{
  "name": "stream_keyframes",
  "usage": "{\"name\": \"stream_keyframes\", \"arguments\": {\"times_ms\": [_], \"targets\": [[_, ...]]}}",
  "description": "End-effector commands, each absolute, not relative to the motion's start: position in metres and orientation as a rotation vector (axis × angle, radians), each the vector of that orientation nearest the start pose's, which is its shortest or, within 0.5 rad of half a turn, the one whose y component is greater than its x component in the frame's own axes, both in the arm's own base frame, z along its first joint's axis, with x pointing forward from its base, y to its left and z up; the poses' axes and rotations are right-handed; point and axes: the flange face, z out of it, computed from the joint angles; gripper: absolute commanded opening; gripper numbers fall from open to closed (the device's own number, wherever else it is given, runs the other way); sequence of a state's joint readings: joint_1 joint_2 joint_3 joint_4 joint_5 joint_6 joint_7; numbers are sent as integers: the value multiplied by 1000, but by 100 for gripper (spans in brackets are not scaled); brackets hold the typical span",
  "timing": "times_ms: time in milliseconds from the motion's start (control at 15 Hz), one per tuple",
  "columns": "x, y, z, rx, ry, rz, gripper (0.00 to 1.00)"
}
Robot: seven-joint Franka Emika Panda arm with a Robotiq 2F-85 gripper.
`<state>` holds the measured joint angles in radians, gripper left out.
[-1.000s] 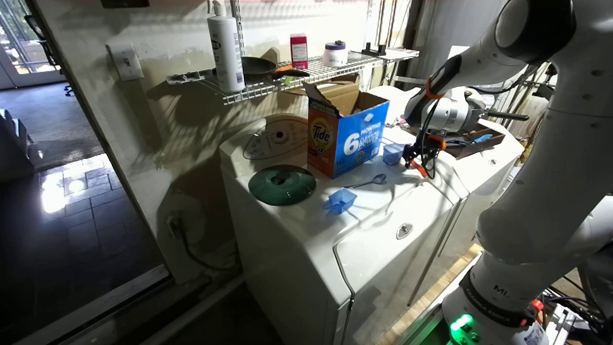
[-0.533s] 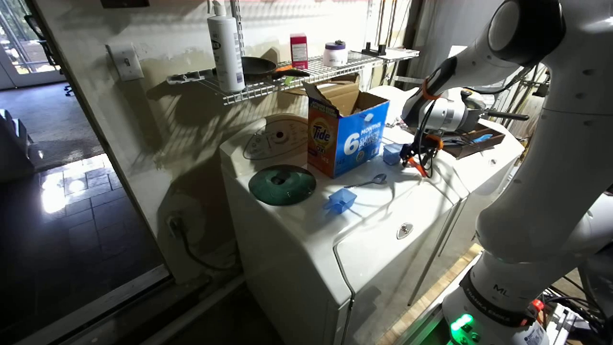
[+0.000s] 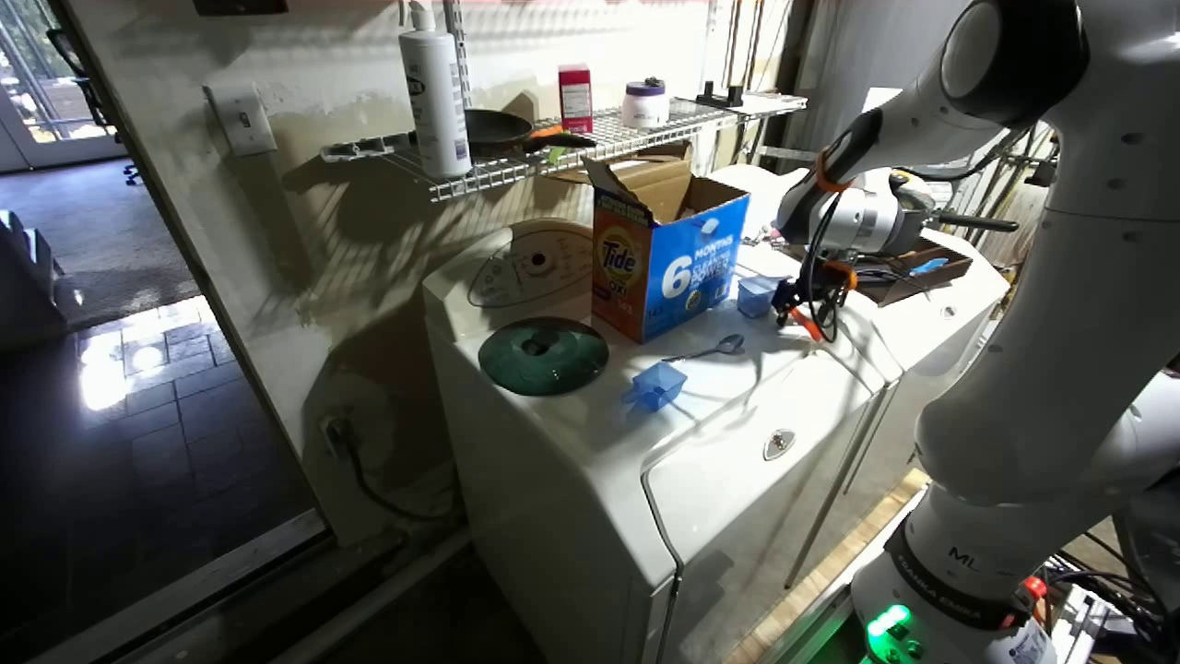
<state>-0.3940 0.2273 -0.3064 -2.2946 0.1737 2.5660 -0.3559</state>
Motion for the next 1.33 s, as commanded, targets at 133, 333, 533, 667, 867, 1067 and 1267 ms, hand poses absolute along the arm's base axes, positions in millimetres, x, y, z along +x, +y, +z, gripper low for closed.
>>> {"name": "stream_keyframes", "arguments": {"times_ms": [133, 333, 533, 667, 867, 1067, 1267], "targets": [[410, -349, 263, -3056, 743, -45, 86], [407, -350, 265, -3052, 747, -8, 94], [402, -348, 267, -3043, 750, 45, 100], [400, -348, 267, -3047, 753, 72, 94], [399, -347, 267, -3050, 750, 87, 69], [398, -350, 273, -3065, 751, 87, 47], [397, -350, 275, -3072, 750, 93, 26]]}}
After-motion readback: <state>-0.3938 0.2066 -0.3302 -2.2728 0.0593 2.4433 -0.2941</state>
